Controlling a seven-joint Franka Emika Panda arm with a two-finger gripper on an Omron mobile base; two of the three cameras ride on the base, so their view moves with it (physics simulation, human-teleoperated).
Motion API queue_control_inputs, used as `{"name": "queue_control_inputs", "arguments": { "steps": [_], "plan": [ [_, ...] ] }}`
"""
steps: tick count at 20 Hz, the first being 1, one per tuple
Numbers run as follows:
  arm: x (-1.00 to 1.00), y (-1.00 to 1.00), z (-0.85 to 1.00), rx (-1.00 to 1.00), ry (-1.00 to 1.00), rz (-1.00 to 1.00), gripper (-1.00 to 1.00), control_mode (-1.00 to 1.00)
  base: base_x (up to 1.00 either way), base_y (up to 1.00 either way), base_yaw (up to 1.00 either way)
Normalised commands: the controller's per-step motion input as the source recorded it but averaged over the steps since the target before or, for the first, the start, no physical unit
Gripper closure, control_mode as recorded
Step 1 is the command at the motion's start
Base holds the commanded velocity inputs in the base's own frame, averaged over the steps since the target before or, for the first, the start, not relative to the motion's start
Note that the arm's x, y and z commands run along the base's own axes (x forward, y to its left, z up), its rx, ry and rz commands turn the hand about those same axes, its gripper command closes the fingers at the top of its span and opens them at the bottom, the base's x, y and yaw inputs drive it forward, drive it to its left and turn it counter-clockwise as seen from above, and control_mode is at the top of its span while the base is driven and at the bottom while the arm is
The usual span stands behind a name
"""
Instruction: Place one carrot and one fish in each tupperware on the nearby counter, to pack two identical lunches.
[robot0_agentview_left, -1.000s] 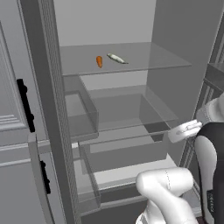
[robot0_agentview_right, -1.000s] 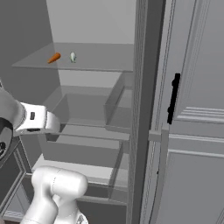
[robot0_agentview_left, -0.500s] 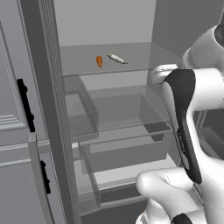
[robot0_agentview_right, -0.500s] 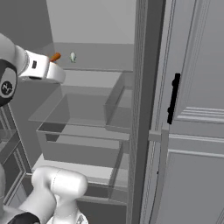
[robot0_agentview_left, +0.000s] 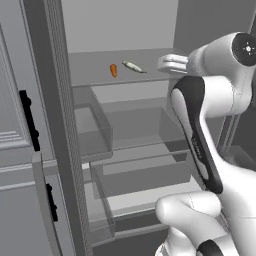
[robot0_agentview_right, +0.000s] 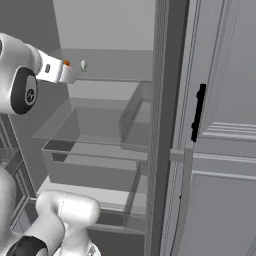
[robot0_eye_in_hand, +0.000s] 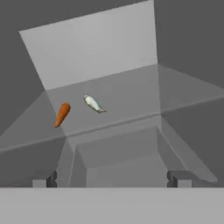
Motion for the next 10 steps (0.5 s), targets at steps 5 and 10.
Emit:
{"name": "queue_control_inputs", "arguments": {
  "steps": [5, 10],
  "plan": [
    [0.81, 0.03, 0.13, -0.02, 0.04, 0.36, -1.00, -1.00, 0.00, 0.00, 0.00],
    [0.82, 0.27, 0.13, -0.25, 0.24, 0.17, -1.00, -1.00, 0.00, 0.00, 0.00]
  ]
}}
